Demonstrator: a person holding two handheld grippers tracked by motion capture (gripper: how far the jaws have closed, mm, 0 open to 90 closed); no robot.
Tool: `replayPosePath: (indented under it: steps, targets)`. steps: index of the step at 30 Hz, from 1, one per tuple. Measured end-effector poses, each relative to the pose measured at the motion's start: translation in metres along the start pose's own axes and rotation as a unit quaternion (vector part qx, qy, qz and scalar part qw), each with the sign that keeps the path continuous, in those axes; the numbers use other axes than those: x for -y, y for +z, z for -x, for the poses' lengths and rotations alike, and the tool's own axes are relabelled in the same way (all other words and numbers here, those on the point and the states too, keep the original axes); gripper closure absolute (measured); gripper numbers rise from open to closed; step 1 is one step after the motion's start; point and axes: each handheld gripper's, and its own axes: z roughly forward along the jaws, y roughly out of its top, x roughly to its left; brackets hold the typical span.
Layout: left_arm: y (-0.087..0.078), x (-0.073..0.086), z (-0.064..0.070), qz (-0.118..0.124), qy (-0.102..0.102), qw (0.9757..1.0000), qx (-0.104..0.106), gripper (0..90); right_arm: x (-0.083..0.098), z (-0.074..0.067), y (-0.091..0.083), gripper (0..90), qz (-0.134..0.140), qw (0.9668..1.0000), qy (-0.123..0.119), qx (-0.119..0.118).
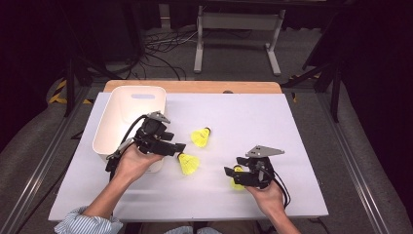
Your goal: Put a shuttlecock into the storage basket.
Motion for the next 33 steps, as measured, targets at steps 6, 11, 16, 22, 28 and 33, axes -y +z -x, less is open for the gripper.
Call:
replayPosePath:
  steps: [6, 11, 16, 22, 28, 33]
  targets:
    - [0.000, 0.001, 0.000, 0.001, -0.008, 1.0000, 0.002, 37.2, -0.009, -0.008, 0.011, 43.6, -0.020, 0.9997, -0.005, -0.011]
    - [-0.001, 0.001, 0.000, 0.005, -0.010, 0.9999, 0.001, 37.5, -0.018, -0.015, 0.024, 47.4, -0.039, 0.9990, -0.009, -0.020]
    - [-0.001, 0.002, 0.000, 0.007, -0.011, 0.9999, 0.002, 37.4, -0.025, -0.020, 0.037, 50.4, -0.057, 0.9980, -0.014, -0.023]
    - [0.000, 0.002, 0.000, 0.008, -0.010, 0.9999, 0.002, 37.2, -0.031, -0.024, 0.053, 52.9, -0.075, 0.9966, -0.011, -0.030]
    - [-0.001, 0.003, 0.000, 0.009, -0.009, 0.9999, 0.004, 36.7, -0.037, -0.030, 0.069, 56.0, -0.094, 0.9949, -0.015, -0.034]
    - [-0.001, 0.003, 0.000, 0.009, -0.008, 0.9999, 0.006, 36.3, -0.043, -0.033, 0.081, 59.4, -0.105, 0.9939, -0.015, -0.031]
